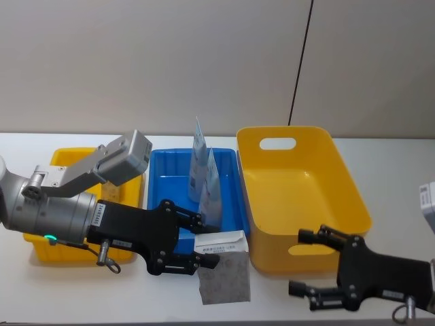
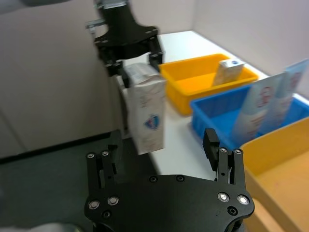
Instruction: Bimanual collaborative sorting of washing and personal care products
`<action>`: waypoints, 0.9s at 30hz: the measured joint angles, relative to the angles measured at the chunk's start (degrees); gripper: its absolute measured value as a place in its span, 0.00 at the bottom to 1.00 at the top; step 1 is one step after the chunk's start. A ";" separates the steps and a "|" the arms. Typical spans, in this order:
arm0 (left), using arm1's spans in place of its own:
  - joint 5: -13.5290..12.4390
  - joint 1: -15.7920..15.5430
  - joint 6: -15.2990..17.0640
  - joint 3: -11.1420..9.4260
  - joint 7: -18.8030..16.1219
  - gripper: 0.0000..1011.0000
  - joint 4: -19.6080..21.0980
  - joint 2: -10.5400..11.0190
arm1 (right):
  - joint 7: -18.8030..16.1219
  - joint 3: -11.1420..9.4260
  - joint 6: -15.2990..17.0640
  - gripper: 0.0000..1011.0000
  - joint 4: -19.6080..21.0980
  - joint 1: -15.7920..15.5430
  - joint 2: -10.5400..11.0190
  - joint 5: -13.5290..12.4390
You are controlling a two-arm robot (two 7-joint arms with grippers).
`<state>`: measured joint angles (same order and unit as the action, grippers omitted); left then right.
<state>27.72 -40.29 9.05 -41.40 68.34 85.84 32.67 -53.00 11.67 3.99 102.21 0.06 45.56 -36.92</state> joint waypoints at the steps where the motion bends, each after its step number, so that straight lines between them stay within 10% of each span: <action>1: 0.00 0.00 0.00 0.00 0.00 0.43 0.00 0.00 | -0.58 0.15 0.03 0.99 -0.02 0.08 0.28 -0.09; 12: 0.00 0.00 0.00 0.00 0.00 0.43 0.00 0.00 | -6.94 3.44 0.49 0.99 -0.60 2.05 2.63 -0.38; 27: 0.00 0.00 0.00 0.00 0.00 0.43 0.00 0.00 | -5.50 6.51 -1.11 0.99 -2.11 4.49 0.28 2.02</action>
<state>27.72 -40.29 9.05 -41.40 68.34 85.84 32.67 -58.50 18.17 2.88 100.10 4.55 45.84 -34.91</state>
